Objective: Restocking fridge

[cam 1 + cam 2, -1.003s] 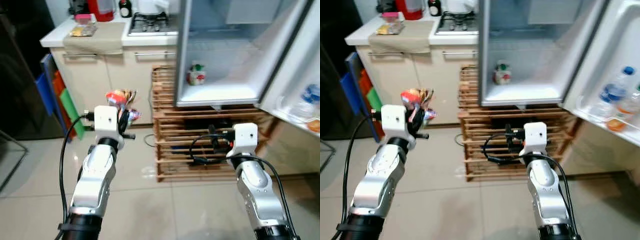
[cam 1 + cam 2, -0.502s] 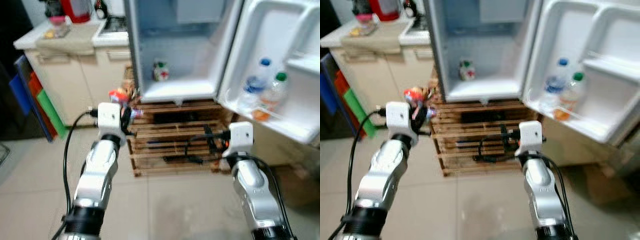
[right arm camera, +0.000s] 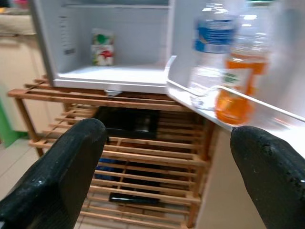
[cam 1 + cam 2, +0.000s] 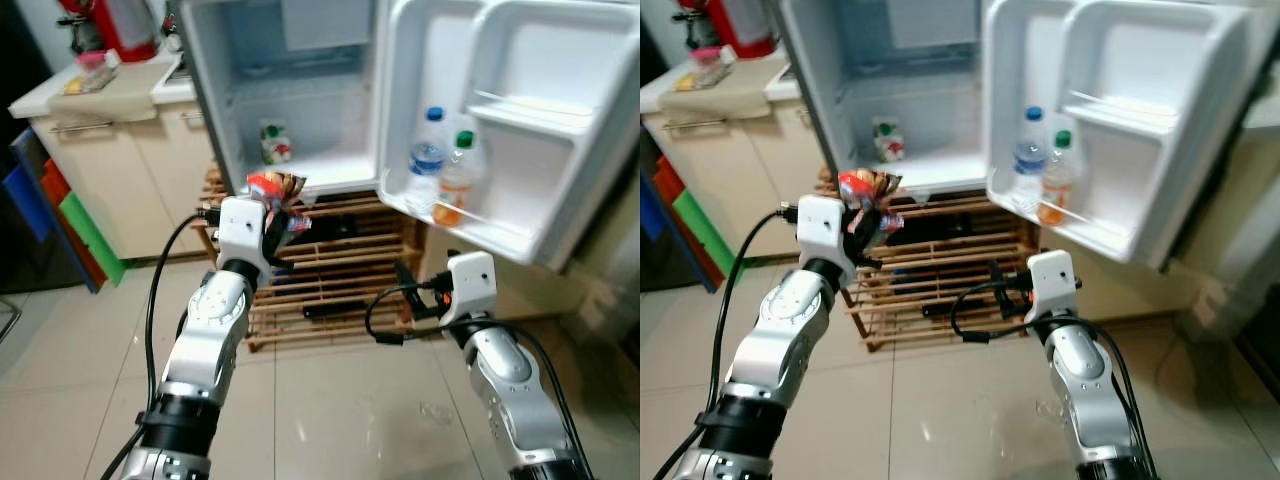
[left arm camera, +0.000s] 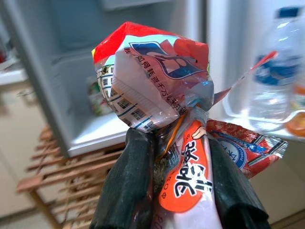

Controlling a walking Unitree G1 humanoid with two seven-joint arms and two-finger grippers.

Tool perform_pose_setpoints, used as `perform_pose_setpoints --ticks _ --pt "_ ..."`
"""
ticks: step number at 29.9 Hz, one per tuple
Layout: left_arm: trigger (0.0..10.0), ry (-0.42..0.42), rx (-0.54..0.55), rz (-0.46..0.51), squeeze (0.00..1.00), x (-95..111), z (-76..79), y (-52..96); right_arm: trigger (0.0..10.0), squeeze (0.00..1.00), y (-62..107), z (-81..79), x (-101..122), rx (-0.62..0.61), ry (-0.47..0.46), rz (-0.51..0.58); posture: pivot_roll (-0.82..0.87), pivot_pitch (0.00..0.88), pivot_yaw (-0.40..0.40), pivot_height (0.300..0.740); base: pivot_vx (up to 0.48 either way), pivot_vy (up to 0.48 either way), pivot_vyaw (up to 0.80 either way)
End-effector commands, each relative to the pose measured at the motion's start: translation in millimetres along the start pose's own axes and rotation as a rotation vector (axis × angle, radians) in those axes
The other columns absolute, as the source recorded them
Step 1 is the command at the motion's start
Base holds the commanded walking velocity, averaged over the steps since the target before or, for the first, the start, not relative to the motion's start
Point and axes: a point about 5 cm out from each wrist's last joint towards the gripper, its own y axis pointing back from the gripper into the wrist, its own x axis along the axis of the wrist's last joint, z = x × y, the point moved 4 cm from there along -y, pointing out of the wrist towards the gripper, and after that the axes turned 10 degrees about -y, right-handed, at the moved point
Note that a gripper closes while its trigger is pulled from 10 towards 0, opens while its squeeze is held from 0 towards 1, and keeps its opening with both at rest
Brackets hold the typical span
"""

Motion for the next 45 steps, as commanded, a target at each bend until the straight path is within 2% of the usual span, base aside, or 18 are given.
perform_pose_setpoints --ticks 1,17,23,29,34,40,45 --pt "10.0 -0.004 0.025 -0.001 0.00 0 -9.7 -1.7 10.0 0.00 -2.7 -5.9 0 0.018 -0.019 -0.004 -0.18 0.000 0.109 0.740 0.442 0.000 0.00" --pt "10.0 0.037 0.080 0.000 0.00 -2 -16.7 -3.7 10.0 0.00 0.0 -14.9 -5 0.092 -0.023 -0.047 -0.19 0.000 0.104 0.740 0.434 0.045 0.00" --pt "10.0 0.037 0.082 0.010 0.00 0 -16.2 -2.7 10.0 0.00 -0.4 -21.5 -5 0.119 -0.007 -0.051 -0.18 0.000 0.102 0.740 0.412 0.245 0.66" --pt "10.0 0.039 0.086 0.010 0.00 0 -16.1 -1.8 10.0 0.00 3.8 -33.4 -14 0.188 -0.005 -0.101 -0.18 0.000 0.101 0.740 0.411 0.245 0.00" --pt "10.0 0.041 0.060 0.001 0.00 -3 -6.7 0.2 10.0 0.00 3.5 -27.3 -14 0.159 -0.014 -0.099 -0.18 0.000 0.099 0.740 0.412 0.243 0.00" --pt "10.0 -0.013 -0.004 -0.015 0.00 -2 0.7 -6.9 10.0 0.00 0.1 -17.4 -8 0.100 0.001 -0.073 -0.18 0.000 0.098 0.740 0.469 0.040 0.00" --pt "10.0 -0.009 -0.021 -0.010 0.00 -1 5.2 -8.2 10.0 0.00 -0.7 -13.2 -6 0.065 0.002 -0.060 -0.18 0.000 0.098 0.740 0.480 0.000 -0.80"
